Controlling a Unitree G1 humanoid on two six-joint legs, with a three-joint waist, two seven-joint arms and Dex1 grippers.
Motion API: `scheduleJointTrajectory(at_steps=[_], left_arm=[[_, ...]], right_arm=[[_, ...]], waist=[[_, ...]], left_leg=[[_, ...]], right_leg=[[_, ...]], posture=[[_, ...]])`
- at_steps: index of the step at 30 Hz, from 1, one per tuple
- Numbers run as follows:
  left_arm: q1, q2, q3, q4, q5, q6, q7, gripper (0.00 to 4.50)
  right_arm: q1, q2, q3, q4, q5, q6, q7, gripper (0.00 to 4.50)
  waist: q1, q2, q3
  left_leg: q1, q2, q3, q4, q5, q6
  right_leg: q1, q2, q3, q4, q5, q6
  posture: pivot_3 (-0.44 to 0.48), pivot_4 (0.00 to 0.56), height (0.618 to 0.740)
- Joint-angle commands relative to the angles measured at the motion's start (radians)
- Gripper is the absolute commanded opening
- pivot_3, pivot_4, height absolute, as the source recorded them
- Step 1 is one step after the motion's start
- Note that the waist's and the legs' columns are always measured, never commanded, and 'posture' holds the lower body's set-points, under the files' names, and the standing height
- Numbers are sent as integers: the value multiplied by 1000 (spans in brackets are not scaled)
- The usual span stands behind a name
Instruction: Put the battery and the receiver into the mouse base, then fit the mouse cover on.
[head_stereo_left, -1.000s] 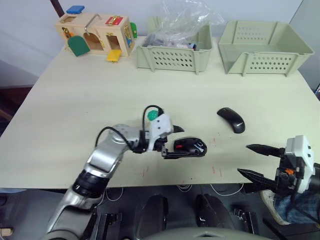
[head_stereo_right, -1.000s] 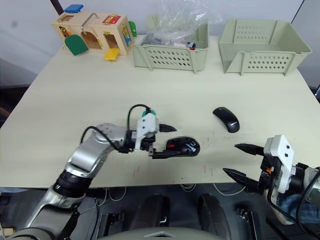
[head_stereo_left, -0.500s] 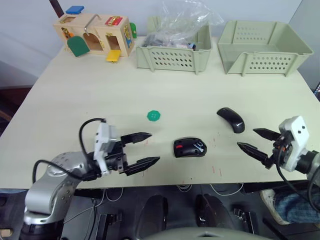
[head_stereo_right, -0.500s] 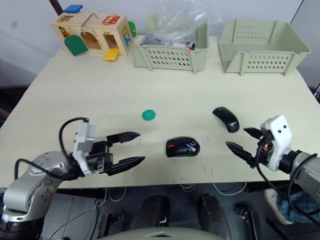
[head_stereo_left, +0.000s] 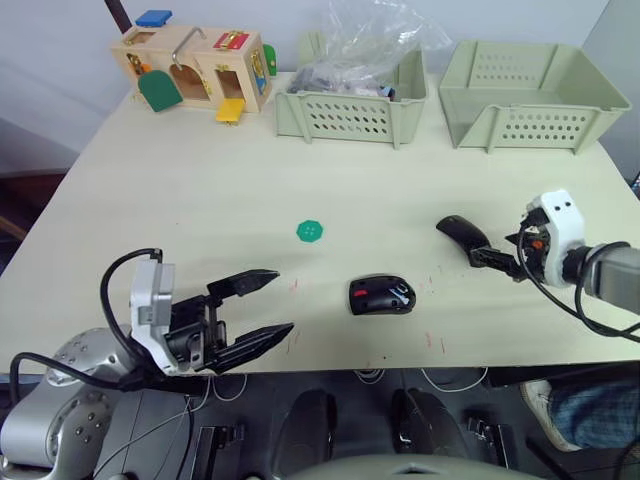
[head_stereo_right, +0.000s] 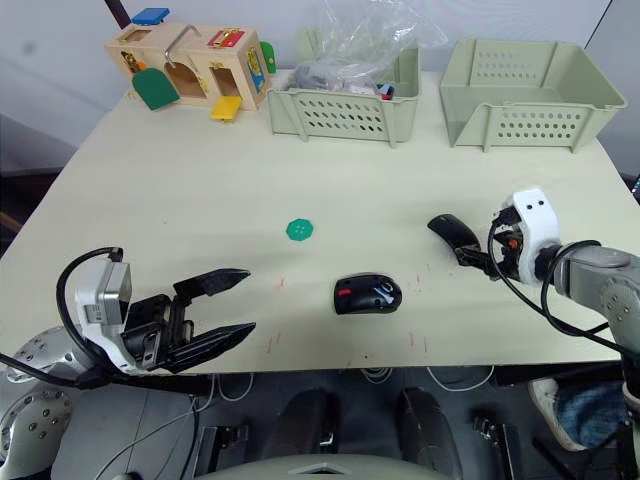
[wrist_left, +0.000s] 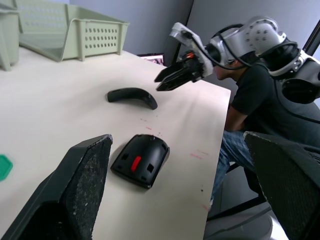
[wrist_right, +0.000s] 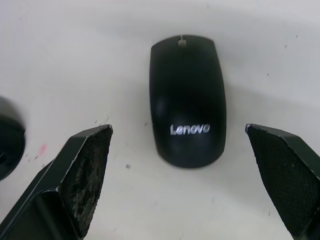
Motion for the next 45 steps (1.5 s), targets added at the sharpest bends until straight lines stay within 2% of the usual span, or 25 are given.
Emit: scheduleJointTrajectory(at_steps=[1, 12, 23, 45], left_arm=[[-1, 10, -5, -35, -9, -27, 3, 4470], [-11, 21, -26, -42, -16, -32, 29, 4470], [-8, 41, -29, -25, -1, -57, 0, 4470], [24, 46, -30, -16, 8, -87, -10, 4470]], right_arm=[[-21, 22, 11, 38, -52, -67, 18, 4500], [-19, 90, 55, 127, -141, -157, 80, 4500], [-21, 123, 76, 177, -209, -209, 124, 4500], [-3, 131, 64, 169, -259, -219, 164, 4500]], waist=[[0, 0, 0], [-2, 1, 0], [-1, 1, 0], [-1, 1, 1]], left_leg=[[0, 0, 0, 0, 0, 0], [0, 0, 0, 0, 0, 0], [0, 0, 1, 0, 0, 0], [0, 0, 1, -1, 0, 0]], right_leg=[[0, 0, 0, 0, 1, 1], [0, 0, 0, 0, 1, 2], [0, 0, 0, 0, 1, 2], [0, 0, 0, 0, 0, 0]], posture=[[0, 150, 740], [0, 150, 740], [0, 150, 740], [0, 150, 740]])
